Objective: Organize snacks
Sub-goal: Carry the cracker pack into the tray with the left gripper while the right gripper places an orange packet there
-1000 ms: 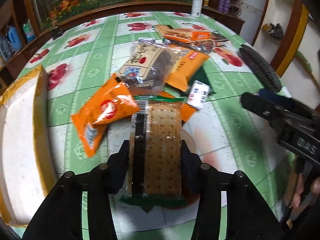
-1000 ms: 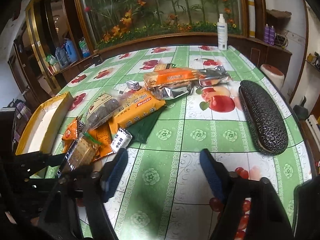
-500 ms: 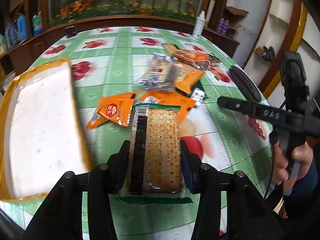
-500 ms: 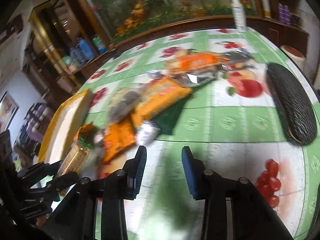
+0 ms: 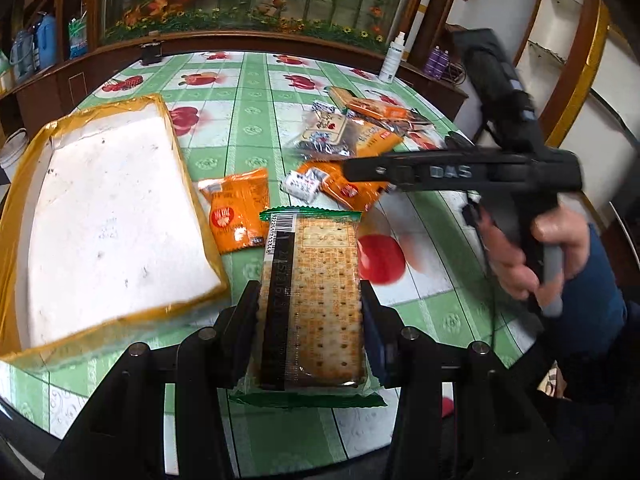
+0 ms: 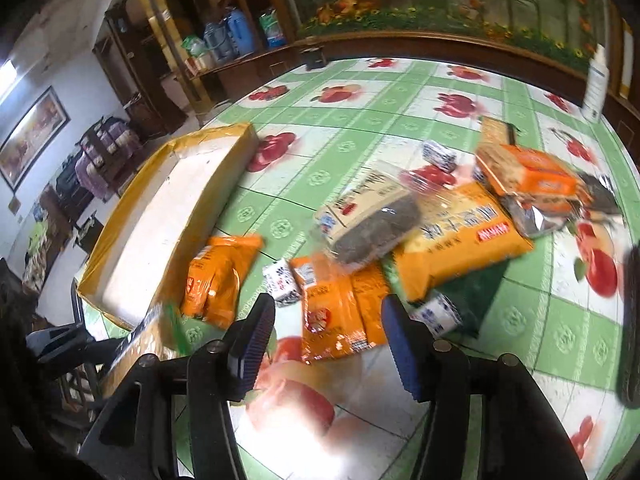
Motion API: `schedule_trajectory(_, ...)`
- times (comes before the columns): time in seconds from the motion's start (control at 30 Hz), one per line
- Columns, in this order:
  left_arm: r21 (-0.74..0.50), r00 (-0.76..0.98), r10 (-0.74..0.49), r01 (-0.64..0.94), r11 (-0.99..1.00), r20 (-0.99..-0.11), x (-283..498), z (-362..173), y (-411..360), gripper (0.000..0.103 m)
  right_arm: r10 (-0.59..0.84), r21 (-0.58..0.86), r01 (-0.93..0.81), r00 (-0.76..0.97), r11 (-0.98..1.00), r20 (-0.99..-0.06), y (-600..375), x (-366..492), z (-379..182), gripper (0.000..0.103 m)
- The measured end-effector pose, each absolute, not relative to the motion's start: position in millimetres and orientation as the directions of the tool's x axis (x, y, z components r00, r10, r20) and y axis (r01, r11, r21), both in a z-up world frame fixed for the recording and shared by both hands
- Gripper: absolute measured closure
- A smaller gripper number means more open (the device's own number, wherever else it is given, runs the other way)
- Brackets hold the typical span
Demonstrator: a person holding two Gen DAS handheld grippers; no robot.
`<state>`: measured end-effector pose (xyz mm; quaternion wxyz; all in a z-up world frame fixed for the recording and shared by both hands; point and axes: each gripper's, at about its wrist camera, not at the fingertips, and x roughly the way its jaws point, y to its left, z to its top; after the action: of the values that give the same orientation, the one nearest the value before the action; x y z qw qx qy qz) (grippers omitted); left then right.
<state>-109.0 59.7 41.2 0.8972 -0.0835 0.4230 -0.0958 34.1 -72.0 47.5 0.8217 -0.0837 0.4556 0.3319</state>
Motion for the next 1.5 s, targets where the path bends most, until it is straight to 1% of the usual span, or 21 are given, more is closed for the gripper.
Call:
schedule_trajectory(0.1, -0.237, 0.628, -0.249, 0.105, 0.966, -0.737, -114, 43, 61, 0.058, 0.423, 0.093, -0.655, 0.366, 0.75, -0.829, -61, 39, 38, 0.037)
schedule_trajectory(0.27, -0.24, 0.64, -0.236, 0.083, 0.967, -0.731, -119, 45, 67, 0.058, 0.401, 0.056, -0.684, 0.356, 0.727, -0.844, -53, 35, 25, 0.037)
schedule_trajectory(0.37, -0.247, 0.649, -0.231, 0.067, 0.967, -0.725, -120, 48, 72, 0.058, 0.377, 0.016, -0.688, 0.378, 0.726, -0.845, -51, 32, 18, 0.038)
schedule_trajectory(0.4, -0.25, 0.654, -0.228, 0.061, 0.966, -0.722, -120, 49, 75, 0.058, 0.374, 0.0, -0.69, 0.392, 0.723, -0.84, -50, 30, 17, 0.041)
schedule_trajectory(0.43, -0.251, 0.659, -0.223, 0.053, 0.967, -0.719, -121, 51, 77, 0.058, 0.366, -0.02, -0.692, 0.406, 0.722, -0.837, -50, 27, 18, 0.052)
schedule_trajectory(0.47, -0.251, 0.661, -0.219, 0.048, 0.967, -0.718, -121, 51, 79, 0.058, 0.373, -0.017, -0.697, 0.403, 0.717, -0.836, -51, 25, 19, 0.055)
schedule_trajectory(0.5, -0.252, 0.665, -0.214, 0.04, 0.967, -0.715, -122, 53, 81, 0.058, 0.379, -0.01, -0.703, 0.395, 0.711, -0.837, -52, 22, 20, 0.065)
schedule_trajectory(0.8, -0.261, 0.687, -0.189, -0.002, 0.965, -0.702, -125, 59, 101, 0.058, 0.423, 0.065, -0.7, 0.352, 0.711, -0.835, -71, 2, 23, 0.069)
schedule_trajectory(1.0, -0.266, 0.696, -0.182, -0.014, 0.964, -0.695, -126, 62, 108, 0.058, 0.483, 0.149, -0.704, 0.301, 0.694, -0.823, -87, -13, 31, 0.07)
schedule_trajectory(1.2, -0.27, 0.7, -0.177, -0.024, 0.963, -0.692, -128, 62, 111, 0.058, 0.503, 0.183, -0.717, 0.262, 0.673, -0.824, -94, -26, 36, 0.071)
schedule_trajectory(1.3, -0.272, 0.701, -0.176, -0.026, 0.962, -0.691, -129, 62, 113, 0.058, 0.464, 0.128, -0.746, 0.261, 0.653, -0.846, -88, -36, 33, 0.07)
schedule_trajectory(1.33, -0.273, 0.7, -0.177, -0.026, 0.962, -0.691, -129, 62, 113, 0.058, 0.454, 0.122, -0.75, 0.255, 0.65, -0.854, -86, -37, 30, 0.066)
schedule_trajectory(1.4, -0.271, 0.701, -0.175, -0.027, 0.962, -0.691, -129, 63, 114, 0.058, 0.439, 0.107, -0.759, 0.25, 0.642, -0.863, -84, -39, 29, 0.066)
schedule_trajectory(1.43, -0.269, 0.702, -0.174, -0.026, 0.963, -0.691, -129, 63, 114, 0.058, 0.436, 0.09, -0.765, 0.261, 0.638, -0.861, -83, -42, 30, 0.064)
schedule_trajectory(1.47, -0.27, 0.702, -0.174, -0.026, 0.963, -0.69, -129, 63, 114, 0.058, 0.437, 0.071, -0.77, 0.282, 0.635, -0.854, -83, -45, 33, 0.056)
schedule_trajectory(1.5, -0.27, 0.703, -0.174, -0.026, 0.963, -0.69, -130, 63, 115, 0.058, 0.44, 0.053, -0.773, 0.303, 0.632, -0.845, -83, -47, 36, 0.044)
